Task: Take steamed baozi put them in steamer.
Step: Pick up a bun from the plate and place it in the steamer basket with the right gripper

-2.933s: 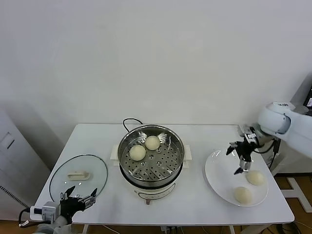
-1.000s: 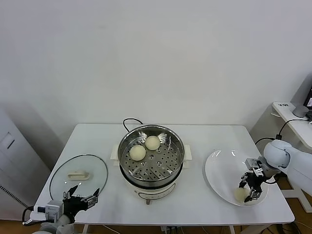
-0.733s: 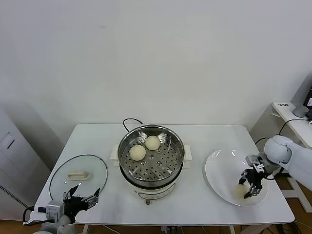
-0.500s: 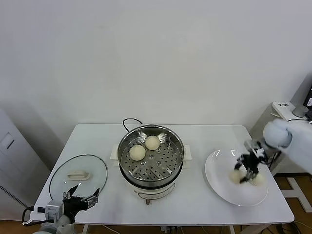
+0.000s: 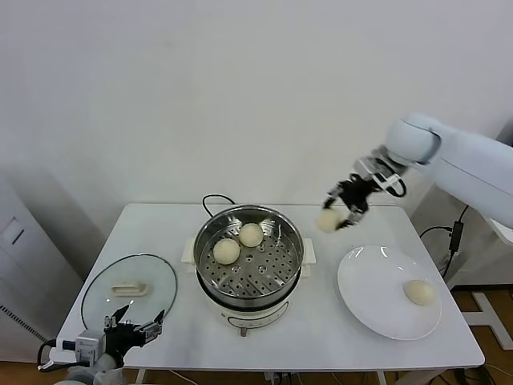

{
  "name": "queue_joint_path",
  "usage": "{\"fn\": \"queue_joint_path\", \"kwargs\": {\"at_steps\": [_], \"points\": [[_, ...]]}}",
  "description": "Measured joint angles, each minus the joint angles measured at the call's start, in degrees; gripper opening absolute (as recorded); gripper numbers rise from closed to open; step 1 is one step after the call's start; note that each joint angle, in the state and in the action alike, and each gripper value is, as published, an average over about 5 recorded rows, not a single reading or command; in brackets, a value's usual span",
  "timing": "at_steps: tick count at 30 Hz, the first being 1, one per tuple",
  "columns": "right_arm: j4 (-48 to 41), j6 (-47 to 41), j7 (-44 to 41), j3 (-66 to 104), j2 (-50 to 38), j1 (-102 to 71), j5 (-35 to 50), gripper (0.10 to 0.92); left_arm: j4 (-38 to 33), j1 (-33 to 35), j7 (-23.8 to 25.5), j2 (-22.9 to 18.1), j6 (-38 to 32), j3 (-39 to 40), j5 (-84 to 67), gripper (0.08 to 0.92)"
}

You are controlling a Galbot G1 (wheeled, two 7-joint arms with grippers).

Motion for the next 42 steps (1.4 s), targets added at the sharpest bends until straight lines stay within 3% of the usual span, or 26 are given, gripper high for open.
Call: {"fn": "queue_joint_path", "kwargs": {"at_steps": [18,42], "points": [[3.42,18.97,2.45,1.09,14.86,-3.54,-10.24,0.535,0.22,-0.19,0.11,-0.16,-0.02,-0.13,-0.17,0.823],[7.11,30.64,2.60,2.81,19.27,-13.68,-26.03,0.535,0.64,-0.02,0.28,-0.33,-0.24,-0.16,-0.21,0.823]]}}
